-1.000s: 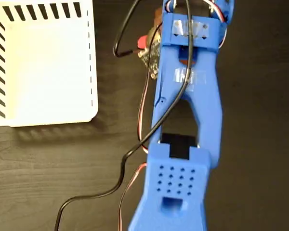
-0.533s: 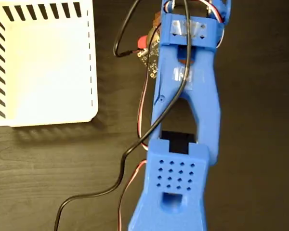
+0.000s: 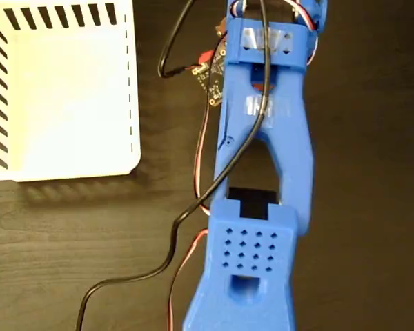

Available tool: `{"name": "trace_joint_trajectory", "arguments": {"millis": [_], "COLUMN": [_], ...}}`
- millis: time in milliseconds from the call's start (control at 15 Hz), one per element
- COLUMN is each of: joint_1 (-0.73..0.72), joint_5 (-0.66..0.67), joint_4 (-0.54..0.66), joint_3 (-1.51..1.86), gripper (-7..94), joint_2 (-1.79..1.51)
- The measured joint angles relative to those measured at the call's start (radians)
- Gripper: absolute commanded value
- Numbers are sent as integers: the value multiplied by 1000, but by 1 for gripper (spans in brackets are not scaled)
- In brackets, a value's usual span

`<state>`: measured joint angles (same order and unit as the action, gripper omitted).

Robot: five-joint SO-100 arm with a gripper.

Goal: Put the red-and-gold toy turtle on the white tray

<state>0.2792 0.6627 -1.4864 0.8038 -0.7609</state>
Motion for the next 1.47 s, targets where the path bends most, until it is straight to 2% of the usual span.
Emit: {"name": "trace_joint_trajectory", "arguments": {"millis": [200, 400, 667, 800, 1000, 1200, 1467], "joint_1": [2, -28, -107, -192, -319, -439, -531], "joint_5": [-91, -218, -492, -649, -810, -910, -959], "joint_4": [-71, -132, -183, -202, -221, -221, -225], "joint_3": [0, 0, 15, 32, 69, 72, 54], "gripper": [0, 0, 0, 0, 0, 0, 0], "joint_2": [-55, -245, -437, -459, -460, -460, -459]}}
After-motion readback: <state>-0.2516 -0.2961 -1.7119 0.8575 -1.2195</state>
